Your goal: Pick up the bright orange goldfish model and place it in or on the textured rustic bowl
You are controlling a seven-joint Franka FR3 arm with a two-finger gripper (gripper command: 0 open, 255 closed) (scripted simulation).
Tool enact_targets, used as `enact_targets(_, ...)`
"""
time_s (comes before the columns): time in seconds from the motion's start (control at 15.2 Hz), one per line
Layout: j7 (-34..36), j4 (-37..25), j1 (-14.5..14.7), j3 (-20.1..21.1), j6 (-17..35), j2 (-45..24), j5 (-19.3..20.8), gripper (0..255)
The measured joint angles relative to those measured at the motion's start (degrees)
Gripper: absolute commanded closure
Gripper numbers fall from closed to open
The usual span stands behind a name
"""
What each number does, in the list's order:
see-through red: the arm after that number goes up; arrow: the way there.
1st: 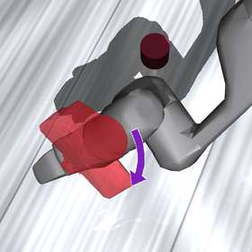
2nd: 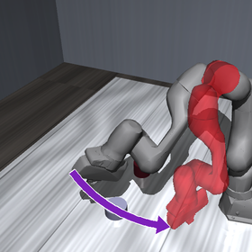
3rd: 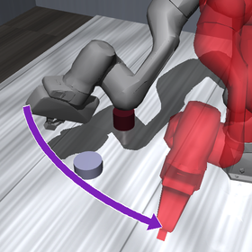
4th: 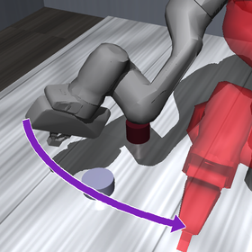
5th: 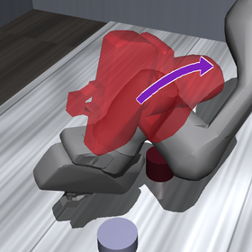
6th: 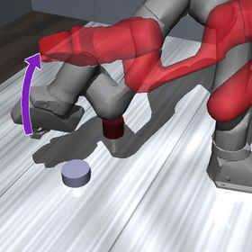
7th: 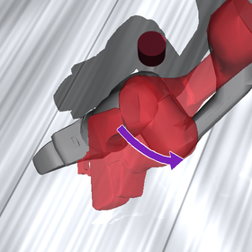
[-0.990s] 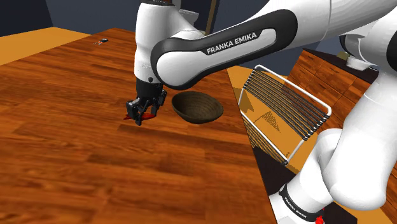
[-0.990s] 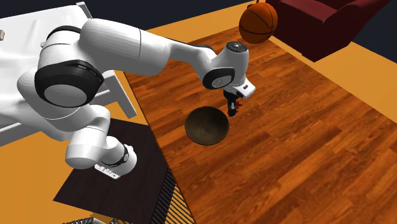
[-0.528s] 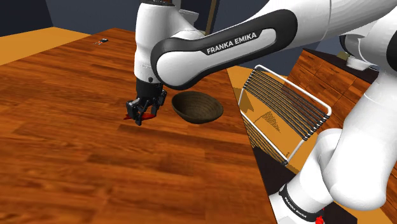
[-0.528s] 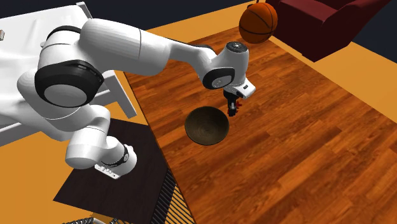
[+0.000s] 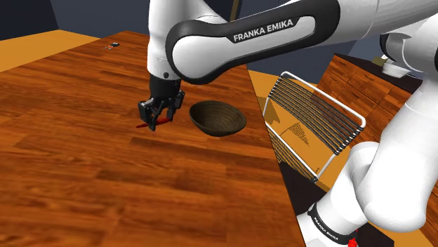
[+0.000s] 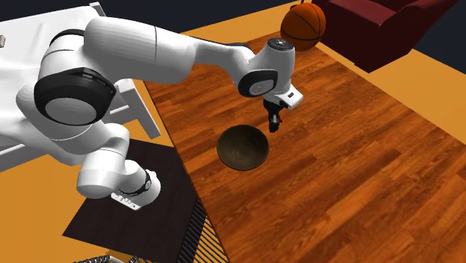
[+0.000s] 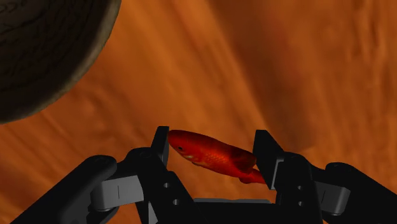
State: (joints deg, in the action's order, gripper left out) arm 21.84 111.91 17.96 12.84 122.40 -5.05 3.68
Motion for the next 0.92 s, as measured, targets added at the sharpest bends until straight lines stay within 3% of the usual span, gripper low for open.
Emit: enact_targets(0.92,-0.9,-8.16,-0.09,0.04,-10.43,2.35,-0.89,255)
